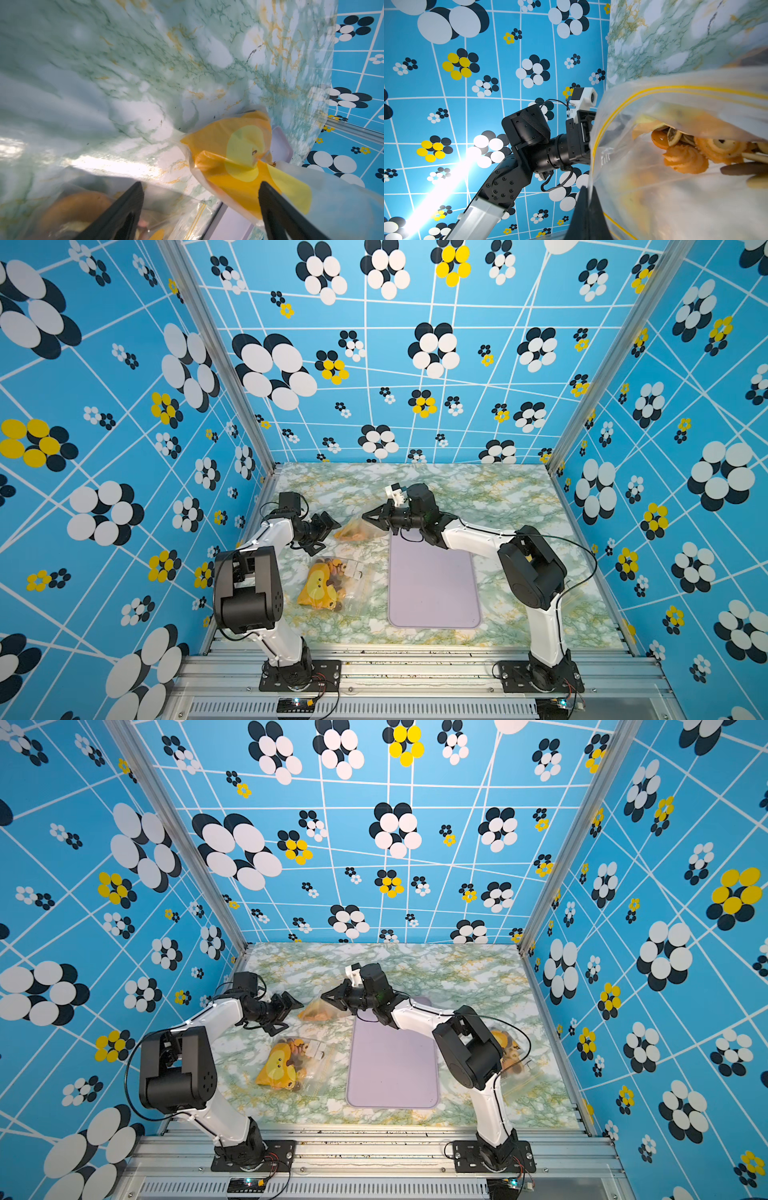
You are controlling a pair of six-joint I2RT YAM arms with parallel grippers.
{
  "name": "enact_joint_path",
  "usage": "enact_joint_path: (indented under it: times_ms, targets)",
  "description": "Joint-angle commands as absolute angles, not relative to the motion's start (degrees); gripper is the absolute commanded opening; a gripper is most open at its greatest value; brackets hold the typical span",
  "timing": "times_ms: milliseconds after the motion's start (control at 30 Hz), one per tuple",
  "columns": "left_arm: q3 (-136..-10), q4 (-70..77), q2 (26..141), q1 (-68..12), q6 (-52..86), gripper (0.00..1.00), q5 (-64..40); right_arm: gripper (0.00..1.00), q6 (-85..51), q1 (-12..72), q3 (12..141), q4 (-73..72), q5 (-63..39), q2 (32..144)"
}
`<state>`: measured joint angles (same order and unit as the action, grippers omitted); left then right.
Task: Pour cookies out of the ziploc bag
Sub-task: Pick up the ziploc bag from the center of the board.
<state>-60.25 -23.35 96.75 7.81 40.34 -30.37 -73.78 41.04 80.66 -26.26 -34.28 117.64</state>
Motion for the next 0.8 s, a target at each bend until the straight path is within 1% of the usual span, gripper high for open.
enact_joint_path:
  times_ms: [0, 100, 467, 767]
  targets:
    - [-59.6, -20.9, 99.1, 8.2, 42.6, 0.87, -31.4, 0.0, -74.6, 39.7, 78.3, -30.9, -35.0, 114.1]
    - [-59.6, -19.5, 100.2, 8.2, 43.7, 0.86, -31.7, 0.0, -74.6, 38.2, 75.0, -32.2, -34.5, 112.6]
    - [-61.6, -18.3, 102.6, 6.1, 44.5, 0.9, -32.1, 0.0, -76.2, 32.4, 62.5, -38.5, -33.2, 109.4]
    - [-62.2, -13.8, 105.0, 1.8, 48.8, 0.94, -33.0, 0.0, -77.0, 30.7, 59.7, -41.5, -32.7, 110.9]
